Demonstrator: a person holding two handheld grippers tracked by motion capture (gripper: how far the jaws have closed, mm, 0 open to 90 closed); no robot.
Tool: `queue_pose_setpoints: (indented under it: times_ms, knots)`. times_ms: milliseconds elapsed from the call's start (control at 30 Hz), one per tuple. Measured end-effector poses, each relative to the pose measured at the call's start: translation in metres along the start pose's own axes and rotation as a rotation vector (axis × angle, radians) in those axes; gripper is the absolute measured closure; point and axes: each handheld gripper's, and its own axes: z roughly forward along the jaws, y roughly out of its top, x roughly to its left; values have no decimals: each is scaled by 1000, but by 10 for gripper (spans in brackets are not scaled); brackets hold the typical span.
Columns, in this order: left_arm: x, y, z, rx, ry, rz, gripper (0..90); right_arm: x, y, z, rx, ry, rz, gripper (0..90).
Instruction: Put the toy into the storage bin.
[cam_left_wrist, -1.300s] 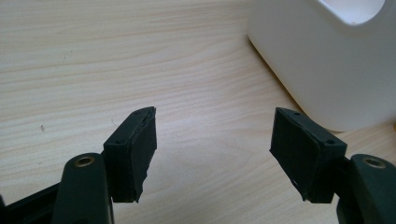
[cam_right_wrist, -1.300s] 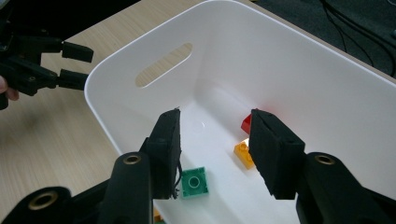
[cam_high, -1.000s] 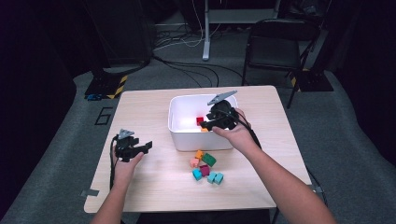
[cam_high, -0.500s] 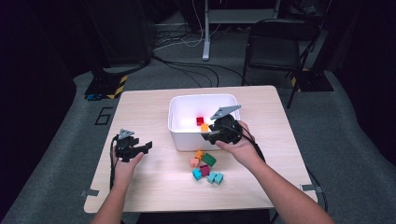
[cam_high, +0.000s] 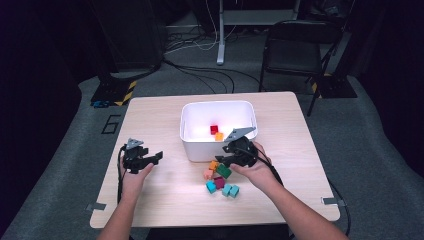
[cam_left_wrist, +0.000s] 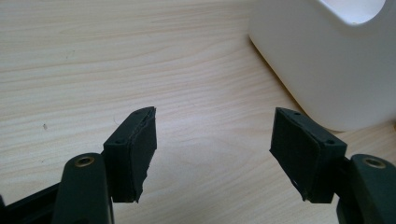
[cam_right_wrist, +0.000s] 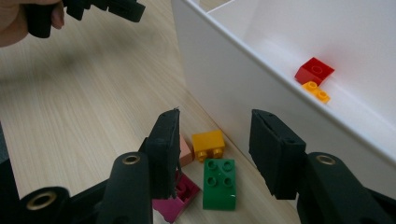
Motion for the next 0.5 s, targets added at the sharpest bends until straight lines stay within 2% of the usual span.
queue_pose_setpoints:
  times_ms: [233,500]
  knots:
    - [0,0,0,1,1,1,310,5,-19,11,14,-1,8,529]
    - [0,0,0,1,2,2,310,1,-35,23,34,-12,16,530]
